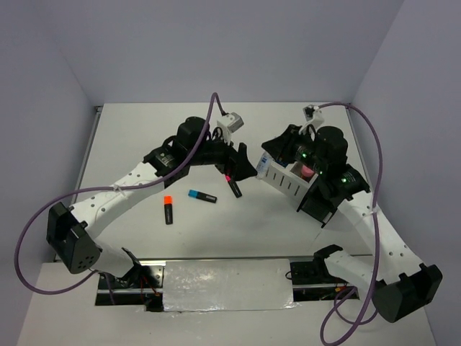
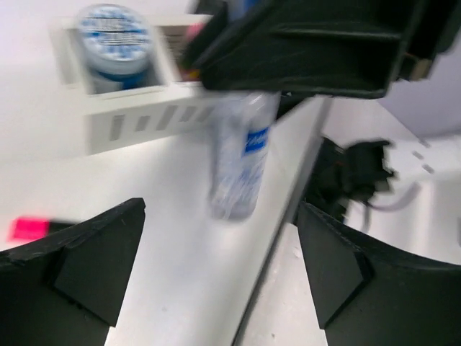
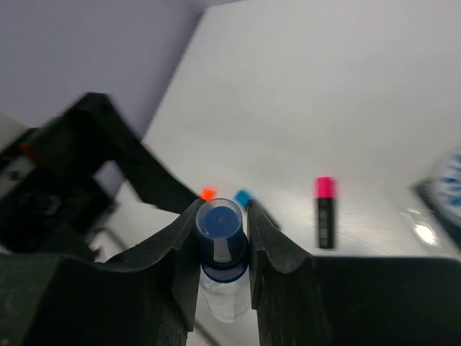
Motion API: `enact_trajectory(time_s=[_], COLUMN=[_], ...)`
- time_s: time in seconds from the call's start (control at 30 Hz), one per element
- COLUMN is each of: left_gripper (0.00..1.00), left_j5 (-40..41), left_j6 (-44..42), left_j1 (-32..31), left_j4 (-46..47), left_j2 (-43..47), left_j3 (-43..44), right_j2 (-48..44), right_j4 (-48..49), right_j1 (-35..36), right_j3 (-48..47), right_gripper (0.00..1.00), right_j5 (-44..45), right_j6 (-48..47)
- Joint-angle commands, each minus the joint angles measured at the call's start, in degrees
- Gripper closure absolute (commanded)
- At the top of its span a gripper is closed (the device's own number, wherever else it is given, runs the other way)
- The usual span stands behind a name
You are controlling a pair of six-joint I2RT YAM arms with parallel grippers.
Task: Sort the stationery into containers
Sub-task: Place the stationery in the storage box.
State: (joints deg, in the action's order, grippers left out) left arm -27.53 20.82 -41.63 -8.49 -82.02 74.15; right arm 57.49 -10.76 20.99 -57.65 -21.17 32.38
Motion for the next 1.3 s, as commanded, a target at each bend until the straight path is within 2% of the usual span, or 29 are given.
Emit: enact_trajectory(time_s=[0.0,0.03,0.07,0.13,0.17,0.2,0.23,0.33,0.4,0.6,0.83,0.93,1.0,1.03,1.07,1.13,1.17,1.27], left_gripper=[0.01,0.01,0.01,0.01,0.01,0.01,0.01,0.01,0.01,0.01,0.01,0.01,0.01,0.01,0.01,0.01,0.01,0.01], left_j5=[14.7,18.4,26.0,31.4,36.1,37.2,37.6,37.6,36.8,34.8,33.6,35.6,39.2,40.2,42.1,43.2,44.8,47.8], left_j6=[-1.5,-0.5,0.3,2.7,3.6,4.5,5.2,5.7,6.1,6.7,9.3,14.1,19.0,20.6,24.2,27.6,32.0,41.1], left_j1=[0.4,0.4,0.5,1.2,1.5,2.2,2.4,2.8,2.9,3.0,3.0,3.0,3.0,3.0,3.0,3.0,3.0,3.0], left_j4=[-7.2,-11.7,-13.6,-17.3,-21.0,-22.7,-23.8,-25.5,-25.2,-25.2,-24.8,-27.4,-30.0,-32.0,-33.1,-34.8,-35.8,-40.3], left_j2=[0.2,0.6,1.2,2.8,3.4,4.0,5.5,9.0,12.0,16.2,16.2,14.5,12.0,11.2,10.4,8.7,7.8,5.1], left_j3=[5.0,5.3,5.1,3.8,3.3,2.1,1.2,-2.7,-5.6,-9.7,-10.6,-10.3,-9.6,-9.5,-9.2,-9.2,-9.0,-7.3], right_j2=[-5.4,-6.1,-6.8,-6.9,-6.5,-6.3,-6.2,-6.0,-5.6,-1.6,1.0,1.0,0.5,-0.3,-0.8,-2.1,-2.6,-4.8], right_j4=[-6.4,-7.2,-9.0,-9.8,-10.7,-10.3,-9.7,-2.4,0.6,6.2,8.0,8.0,7.5,7.3,7.3,6.6,5.9,1.2], right_j1=[-1.7,-1.8,-2.2,-3.1,-4.3,-4.7,-5.3,-9.1,-13.2,-19.6,-23.4,-24.0,-24.0,-24.0,-23.9,-24.0,-24.0,-23.8], right_j3=[-0.9,-0.8,-0.8,-0.6,-0.5,0.2,1.0,4.6,6.8,8.3,12.7,14.8,16.1,17.2,17.7,18.7,18.4,15.7], right_gripper=[1.0,1.0,1.0,1.0,1.0,1.0,1.0,1.0,1.0,1.0,1.0,0.94,0.74,0.59,0.28,0.21,0.16,0.1], right_j5=[22.9,28.9,34.7,48.9,52.9,57.0,64.7,69.4,68.8,64.8,60.6,58.3,55.0,54.1,54.0,53.3,53.2,52.0], right_j6=[-8.2,-10.6,-11.5,-14.2,-14.4,-15.1,-16.3,-19.2,-19.9,-19.5,-17.4,-15.7,-15.2,-14.9,-14.2,-13.7,-12.9,-11.1])
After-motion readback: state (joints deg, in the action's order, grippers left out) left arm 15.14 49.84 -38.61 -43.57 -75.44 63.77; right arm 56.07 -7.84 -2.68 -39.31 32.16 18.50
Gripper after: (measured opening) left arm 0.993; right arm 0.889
